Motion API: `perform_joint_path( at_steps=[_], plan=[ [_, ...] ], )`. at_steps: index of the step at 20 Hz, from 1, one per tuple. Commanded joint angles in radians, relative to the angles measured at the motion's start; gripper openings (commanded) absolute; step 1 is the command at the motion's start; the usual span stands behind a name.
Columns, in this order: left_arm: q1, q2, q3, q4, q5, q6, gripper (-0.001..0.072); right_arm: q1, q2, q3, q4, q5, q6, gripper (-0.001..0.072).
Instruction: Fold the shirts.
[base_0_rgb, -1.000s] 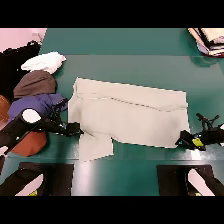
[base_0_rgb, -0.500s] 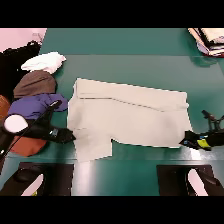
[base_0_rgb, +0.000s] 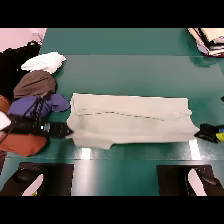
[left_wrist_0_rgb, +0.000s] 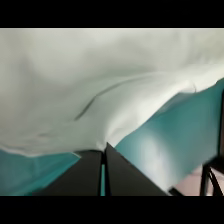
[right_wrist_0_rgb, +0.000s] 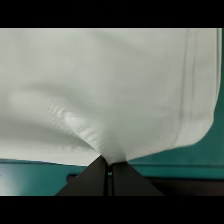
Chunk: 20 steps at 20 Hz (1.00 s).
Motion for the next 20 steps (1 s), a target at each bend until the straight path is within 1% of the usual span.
perform_joint_path(
  at_steps=[1,4,6,9,10,11,12,13,14,15,18,19,20],
  plan=[
    [0.003,-0.222,0.164,0.043,0.187,0.072,0.0021,0.085,-0.186,0.108,-0.002,-0.106,0.016,0.0018],
    [0.003,-0.473,0.317,0.077,0.230,0.080,0.0021,0.140,-0.402,0.237,0.000,-0.159,0.017,0.0018],
    [0.003,-0.600,0.394,0.079,0.249,0.080,0.0021,0.164,-0.521,0.321,0.001,-0.175,0.016,0.0018],
    [0.003,-0.701,0.468,0.082,0.325,0.080,0.0021,0.182,-0.657,0.443,0.001,-0.186,0.016,0.0019],
    [0.003,-0.711,0.475,0.084,0.356,0.080,0.0022,0.182,-0.691,0.480,0.002,-0.185,0.016,0.0038],
    [0.003,-0.713,0.477,0.087,0.385,0.079,0.0055,0.181,-0.724,0.519,0.017,-0.187,0.015,0.0221],
    [0.005,-0.713,0.480,0.088,0.401,0.072,0.0323,0.169,-0.751,0.554,0.048,-0.188,0.003,0.0332],
    [0.007,-0.712,0.489,0.091,0.398,0.064,0.0540,0.149,-0.776,0.592,0.101,-0.181,-0.023,0.0340],
    [0.009,-0.712,0.507,0.094,0.376,0.066,0.0550,0.124,-0.793,0.621,0.143,-0.156,-0.045,0.0342],
    [0.013,-0.711,0.534,0.107,0.334,0.066,0.0550,0.096,-0.798,0.638,0.175,-0.124,-0.069,0.0342],
    [0.018,-0.711,0.614,0.118,0.188,0.070,0.0547,-0.001,-0.771,0.599,0.183,-0.076,-0.121,0.0343],
    [0.018,-0.710,0.628,0.117,0.155,0.071,0.0395,-0.037,-0.750,0.555,0.183,-0.085,-0.143,0.0343],
    [0.018,-0.710,0.630,0.116,0.140,0.071,0.0202,-0.073,-0.735,0.515,0.183,-0.092,-0.164,0.0390]
  ],
)
